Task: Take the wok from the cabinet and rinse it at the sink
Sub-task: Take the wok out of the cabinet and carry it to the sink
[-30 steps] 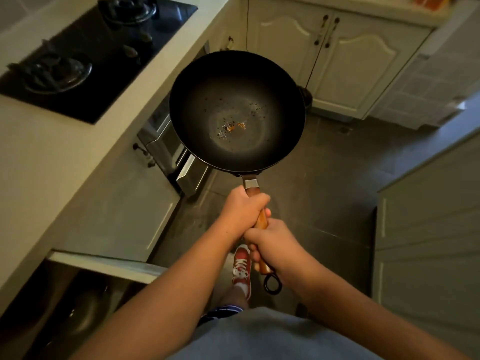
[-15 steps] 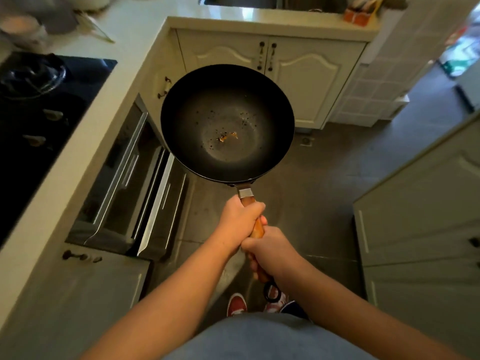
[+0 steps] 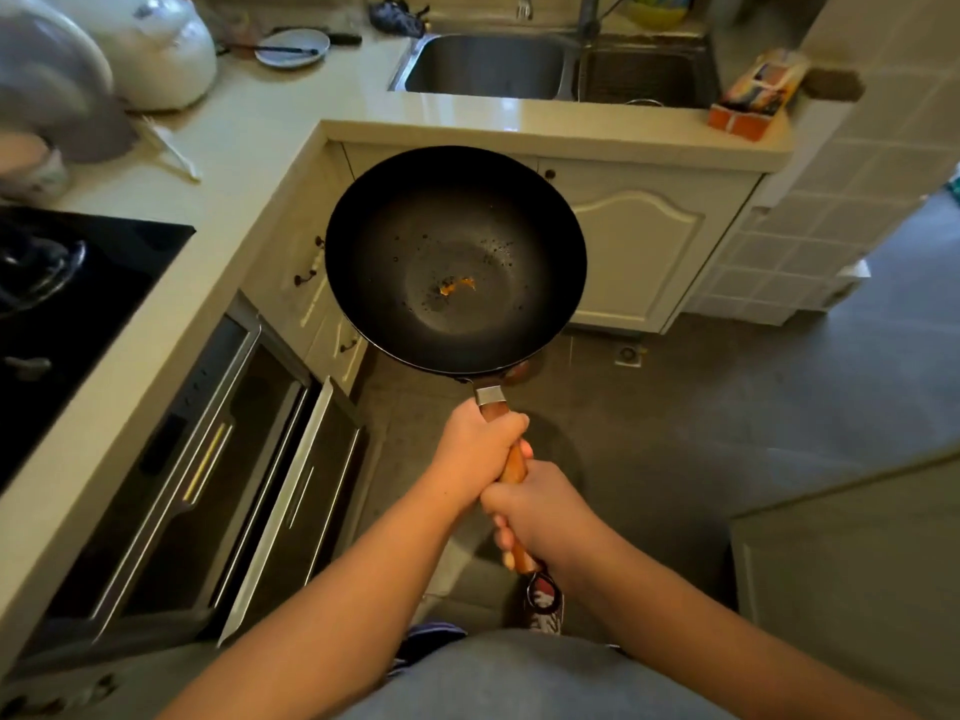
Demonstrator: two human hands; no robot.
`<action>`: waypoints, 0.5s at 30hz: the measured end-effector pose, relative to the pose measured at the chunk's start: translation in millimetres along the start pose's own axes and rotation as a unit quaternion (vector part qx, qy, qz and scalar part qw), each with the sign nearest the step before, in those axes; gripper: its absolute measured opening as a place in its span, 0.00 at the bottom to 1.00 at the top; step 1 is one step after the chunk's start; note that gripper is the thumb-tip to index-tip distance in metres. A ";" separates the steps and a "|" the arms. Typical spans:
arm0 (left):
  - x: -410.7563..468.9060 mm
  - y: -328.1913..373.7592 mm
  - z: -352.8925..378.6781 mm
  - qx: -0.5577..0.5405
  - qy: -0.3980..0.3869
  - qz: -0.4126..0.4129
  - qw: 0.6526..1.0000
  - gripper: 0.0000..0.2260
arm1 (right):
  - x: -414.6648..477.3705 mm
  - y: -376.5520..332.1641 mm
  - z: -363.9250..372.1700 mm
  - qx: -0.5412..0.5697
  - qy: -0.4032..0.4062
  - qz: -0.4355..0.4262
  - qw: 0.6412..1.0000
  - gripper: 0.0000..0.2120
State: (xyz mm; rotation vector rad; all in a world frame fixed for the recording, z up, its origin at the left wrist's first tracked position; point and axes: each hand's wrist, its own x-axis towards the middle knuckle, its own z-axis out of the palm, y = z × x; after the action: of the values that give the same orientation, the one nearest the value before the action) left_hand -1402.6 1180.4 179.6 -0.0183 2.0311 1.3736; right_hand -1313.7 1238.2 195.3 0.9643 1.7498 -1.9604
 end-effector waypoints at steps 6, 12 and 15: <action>65.1 46.6 -7.5 -0.003 0.029 0.003 1.000 0.03 | 56.0 -61.2 -22.4 -0.018 -0.026 -0.008 0.999 0.05; 143.1 78.7 -43.6 -0.018 0.025 0.007 1.000 0.03 | 126.9 -118.2 -12.4 -0.038 -0.024 -0.005 0.999 0.04; 189.0 95.2 -68.6 -0.020 0.014 0.011 1.000 0.01 | 165.5 -150.8 -0.8 -0.022 -0.025 -0.007 0.999 0.04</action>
State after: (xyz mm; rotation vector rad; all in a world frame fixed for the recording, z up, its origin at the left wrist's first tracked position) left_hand -1619.0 1231.3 171.2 -0.0336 2.0324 1.4364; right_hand -1529.8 1296.9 193.8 0.8844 1.7689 -1.9290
